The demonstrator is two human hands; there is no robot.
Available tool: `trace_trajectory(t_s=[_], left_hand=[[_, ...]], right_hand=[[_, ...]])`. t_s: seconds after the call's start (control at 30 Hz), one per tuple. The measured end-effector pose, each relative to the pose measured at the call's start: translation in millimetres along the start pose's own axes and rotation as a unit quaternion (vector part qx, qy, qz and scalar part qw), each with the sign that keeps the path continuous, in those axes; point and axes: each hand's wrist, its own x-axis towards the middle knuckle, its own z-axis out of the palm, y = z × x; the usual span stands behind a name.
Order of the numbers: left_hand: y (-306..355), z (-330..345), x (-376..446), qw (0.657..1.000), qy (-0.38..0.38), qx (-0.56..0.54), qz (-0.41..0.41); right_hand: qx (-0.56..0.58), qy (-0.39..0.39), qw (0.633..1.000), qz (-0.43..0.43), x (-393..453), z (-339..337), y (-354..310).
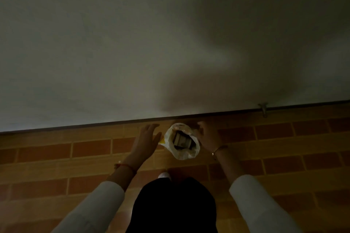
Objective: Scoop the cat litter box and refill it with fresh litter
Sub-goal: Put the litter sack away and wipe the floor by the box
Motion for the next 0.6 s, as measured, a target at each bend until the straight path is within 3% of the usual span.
trace_trajectory(t_s=[0.33,0.6], left_hand=[[130,-237,-166,0.986,0.106,0.086,0.097],[171,-345,-267,0.967,0.2,0.125,0.098]], right_hand=[[-0.02,0.075,0.986,-0.151,-199,-135,-181],[-0.095,0.12,0.956,-0.252,-298,-200,-278]])
